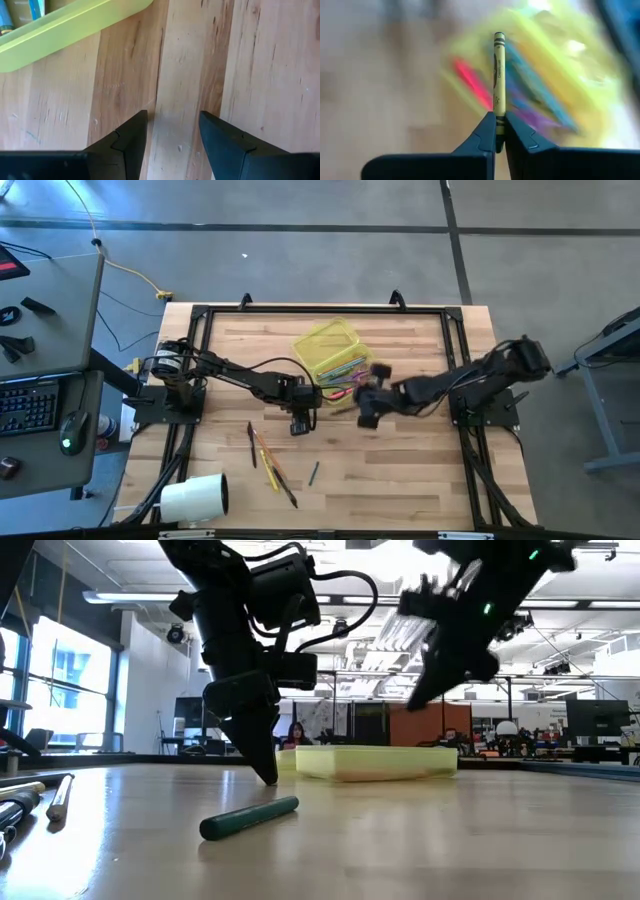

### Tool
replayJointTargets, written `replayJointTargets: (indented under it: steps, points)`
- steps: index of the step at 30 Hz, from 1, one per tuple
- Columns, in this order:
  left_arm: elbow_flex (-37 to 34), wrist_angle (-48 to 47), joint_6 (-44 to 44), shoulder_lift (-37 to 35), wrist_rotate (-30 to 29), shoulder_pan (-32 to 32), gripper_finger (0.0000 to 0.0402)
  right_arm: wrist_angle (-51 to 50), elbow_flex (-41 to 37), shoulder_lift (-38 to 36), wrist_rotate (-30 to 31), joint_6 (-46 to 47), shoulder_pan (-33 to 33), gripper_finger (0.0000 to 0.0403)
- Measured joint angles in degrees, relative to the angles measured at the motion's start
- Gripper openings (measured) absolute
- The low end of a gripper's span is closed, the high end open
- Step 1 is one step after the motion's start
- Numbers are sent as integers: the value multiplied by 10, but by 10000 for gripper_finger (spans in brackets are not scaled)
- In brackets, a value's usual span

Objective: Pick & place school supplies into a supply box
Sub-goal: Put the green crayon into the supply box, then put the blue crayon into the supply box

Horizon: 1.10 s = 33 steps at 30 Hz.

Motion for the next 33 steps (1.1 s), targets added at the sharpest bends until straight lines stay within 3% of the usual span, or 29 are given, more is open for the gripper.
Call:
replayJointTargets:
  steps: [3,11,15,25,33]
  points:
    - [0,0,0,0,0,0,214,-22,-2,4,-7,-40,-51,3]
    - [0,-15,0,-1,14,0,214,35,-2,69,-148,-190,-144,15]
    - [1,-21,0,-2,52,2,214,51,-2,95,-122,-178,-150,31]
    - [7,-27,1,-1,41,0,214,87,3,97,-45,-206,-124,102]
    - [7,-23,-22,0,40,-1,214,54,77,96,-81,-267,-78,117]
